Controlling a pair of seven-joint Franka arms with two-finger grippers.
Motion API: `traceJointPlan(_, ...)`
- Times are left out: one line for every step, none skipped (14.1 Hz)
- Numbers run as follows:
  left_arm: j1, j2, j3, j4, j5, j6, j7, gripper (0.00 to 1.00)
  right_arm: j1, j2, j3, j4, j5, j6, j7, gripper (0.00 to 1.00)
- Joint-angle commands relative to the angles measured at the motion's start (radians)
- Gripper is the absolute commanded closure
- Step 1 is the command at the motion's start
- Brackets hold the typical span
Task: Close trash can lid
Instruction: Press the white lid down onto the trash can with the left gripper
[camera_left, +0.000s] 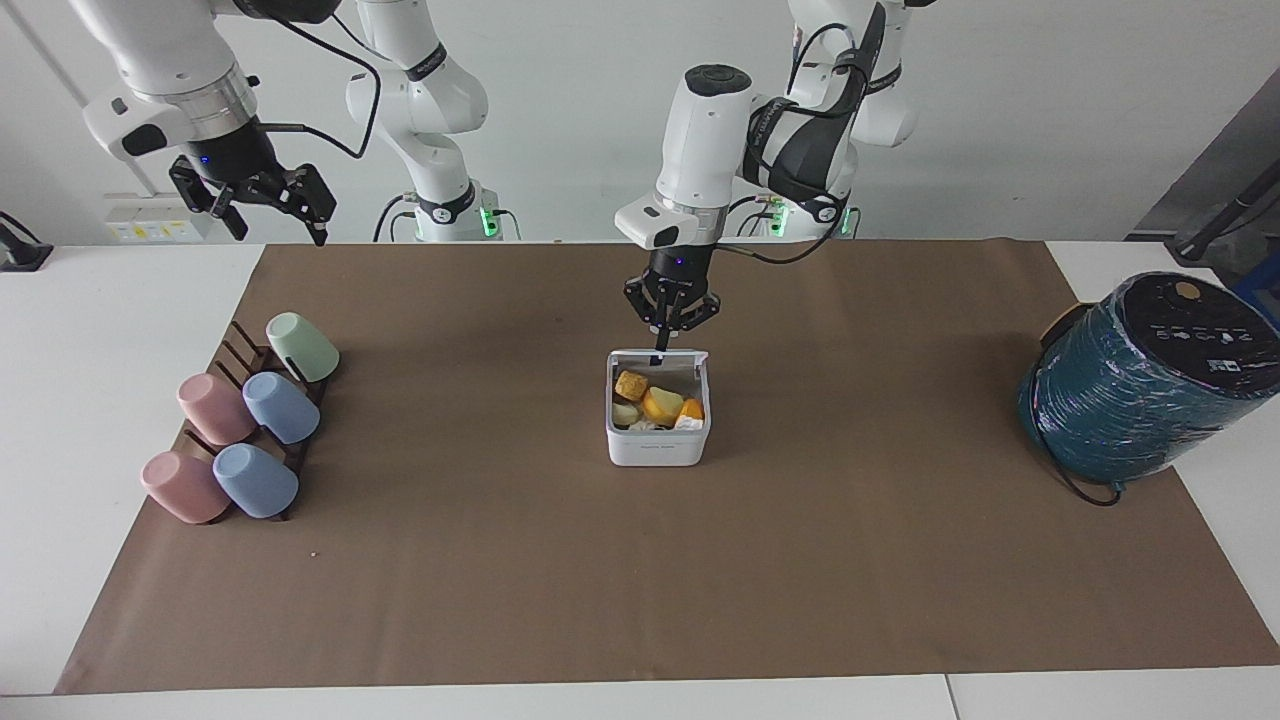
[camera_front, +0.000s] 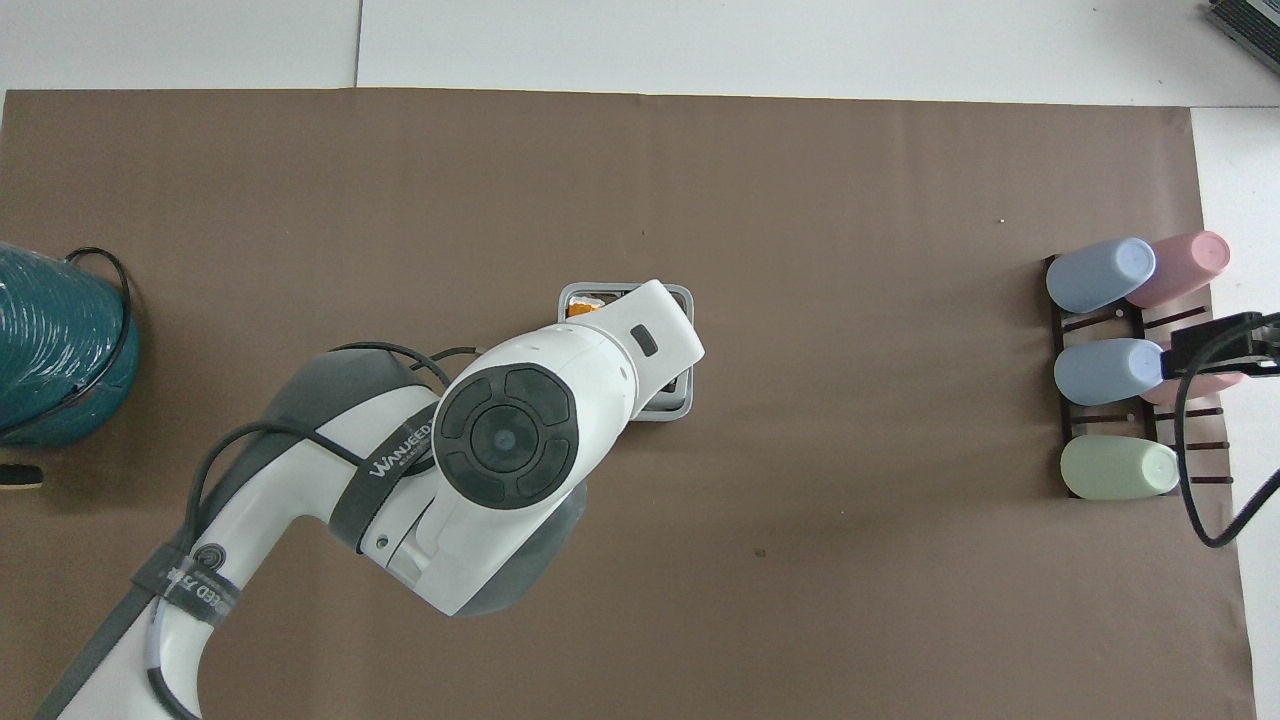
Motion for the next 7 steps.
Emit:
traceJointPlan(0.024,0.034,-0.003,0.005,0.030,0.047,-0.012,1.00,-0.005,-0.024,0.003,-0.030,0.002,0.025,-0.021,0.00)
traceJointPlan(0.026,0.044,-0.003,0.005,0.030,0.065,-0.012,1.00,-0.005,-0.024,0.003,-0.030,0.003,0.025,-0.021,0.00)
traceJointPlan(0.027,0.065,-0.002,0.007,0.027,0.082,-0.013,1.00,-0.005,-0.024,0.003,-0.030,0.002,0.025,-0.021,0.00)
traceJointPlan(0.032,0.093,0.000,0.013,0.027,0.110,-0.015,1.00,-0.005,-0.024,0.003,-0.030,0.002,0.025,-0.021,0.00)
traceJointPlan(0.032,0.111,0.003,0.013,0.027,0.134,-0.016,1.00,-0.005,-0.024,0.003,-0.030,0.003,0.025,-0.021,0.00)
traceJointPlan(0.032,0.125,0.003,0.015,0.030,0.144,-0.016,1.00,-0.005,-0.024,0.003,-0.030,0.002,0.025,-0.021,0.00)
traceJointPlan(0.032,0.136,0.004,0.015,0.033,0.148,-0.018,1.00,-0.005,-0.024,0.003,-0.030,0.002,0.025,-0.021,0.00)
